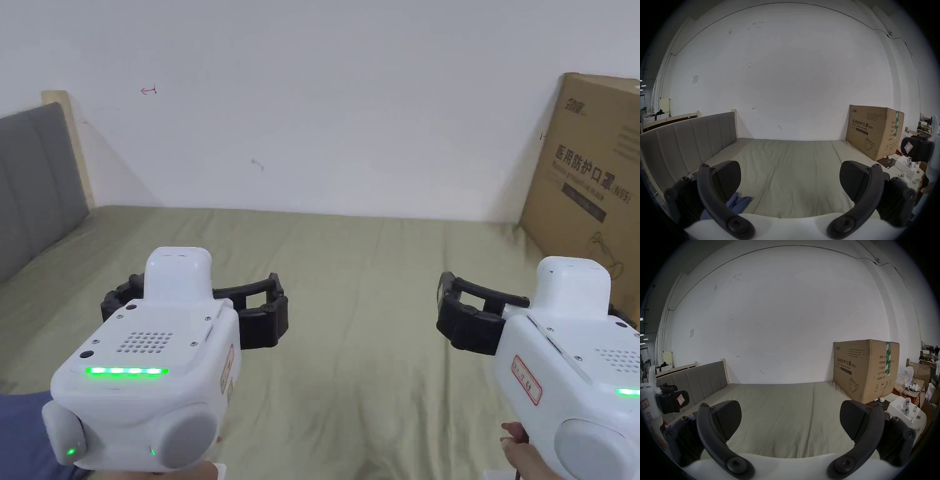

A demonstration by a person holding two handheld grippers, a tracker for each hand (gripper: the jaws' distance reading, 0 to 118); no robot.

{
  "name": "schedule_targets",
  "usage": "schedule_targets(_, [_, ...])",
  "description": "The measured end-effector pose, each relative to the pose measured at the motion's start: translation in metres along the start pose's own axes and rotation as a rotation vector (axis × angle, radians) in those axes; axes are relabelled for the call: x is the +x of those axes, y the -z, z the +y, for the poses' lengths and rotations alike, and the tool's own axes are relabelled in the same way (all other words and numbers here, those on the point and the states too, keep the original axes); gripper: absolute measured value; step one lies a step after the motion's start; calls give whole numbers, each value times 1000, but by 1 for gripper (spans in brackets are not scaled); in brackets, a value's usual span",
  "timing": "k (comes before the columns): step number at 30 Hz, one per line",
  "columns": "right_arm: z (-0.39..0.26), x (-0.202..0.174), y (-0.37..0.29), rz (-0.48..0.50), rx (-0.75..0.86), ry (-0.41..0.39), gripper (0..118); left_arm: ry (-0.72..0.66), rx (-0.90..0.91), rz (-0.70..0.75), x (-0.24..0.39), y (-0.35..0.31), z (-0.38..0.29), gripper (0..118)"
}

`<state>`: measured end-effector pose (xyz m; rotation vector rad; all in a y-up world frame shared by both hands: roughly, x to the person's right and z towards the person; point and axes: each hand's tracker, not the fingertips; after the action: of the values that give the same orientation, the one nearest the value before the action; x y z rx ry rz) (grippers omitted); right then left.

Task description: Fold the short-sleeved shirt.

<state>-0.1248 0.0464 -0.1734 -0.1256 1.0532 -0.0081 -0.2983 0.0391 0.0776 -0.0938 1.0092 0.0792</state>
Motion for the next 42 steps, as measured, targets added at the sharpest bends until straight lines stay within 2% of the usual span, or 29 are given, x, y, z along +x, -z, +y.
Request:
schedule_targets(12, [-1,7,-2,-26,-11,59,118,14,16,-11,4,-6,-1,118])
schedule_targets(42, [-3,2,-3,-19,2,30,118,1,21,-21,3,-7,2,118])
